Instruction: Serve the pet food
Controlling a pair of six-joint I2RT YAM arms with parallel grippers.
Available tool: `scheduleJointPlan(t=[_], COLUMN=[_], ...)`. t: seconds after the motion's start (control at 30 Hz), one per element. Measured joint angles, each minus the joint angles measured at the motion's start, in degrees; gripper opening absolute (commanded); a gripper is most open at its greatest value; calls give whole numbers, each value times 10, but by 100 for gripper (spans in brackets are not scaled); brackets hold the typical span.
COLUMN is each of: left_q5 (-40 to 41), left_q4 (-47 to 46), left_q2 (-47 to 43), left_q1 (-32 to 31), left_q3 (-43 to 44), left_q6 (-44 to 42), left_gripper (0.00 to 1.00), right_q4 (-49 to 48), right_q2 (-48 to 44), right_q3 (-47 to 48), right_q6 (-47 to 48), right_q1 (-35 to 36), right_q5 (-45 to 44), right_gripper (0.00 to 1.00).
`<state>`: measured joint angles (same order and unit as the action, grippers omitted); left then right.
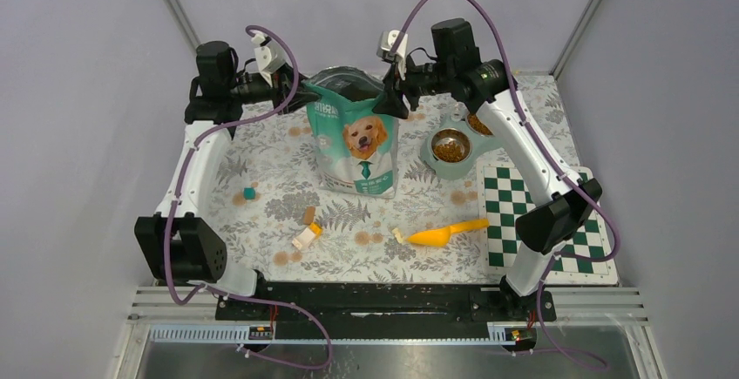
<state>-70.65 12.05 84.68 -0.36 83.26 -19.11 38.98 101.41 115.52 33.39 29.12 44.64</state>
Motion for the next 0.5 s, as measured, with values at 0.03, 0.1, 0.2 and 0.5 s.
scheduleJointPlan(t=[0.03,0.1,0.2,0.5], left_q5=[-1,-2,0,22], left_q4=[14,47,104,257], left_q2=[0,0,0,-1], left_q1=[0,0,1,1], left_q3=[4,15,35,84], left_q6=[-13,-41,-88,-216], left_gripper=[31,27,17,0], right_q4=[3,9,17,54], right_q2=[0,0,0,0], right_q3=[0,0,1,23], right_q6=[2,6,13,22], right_q1=[0,0,0,2], right_q5=[-2,-5,-7,-38], right_gripper=[51,38,20,0])
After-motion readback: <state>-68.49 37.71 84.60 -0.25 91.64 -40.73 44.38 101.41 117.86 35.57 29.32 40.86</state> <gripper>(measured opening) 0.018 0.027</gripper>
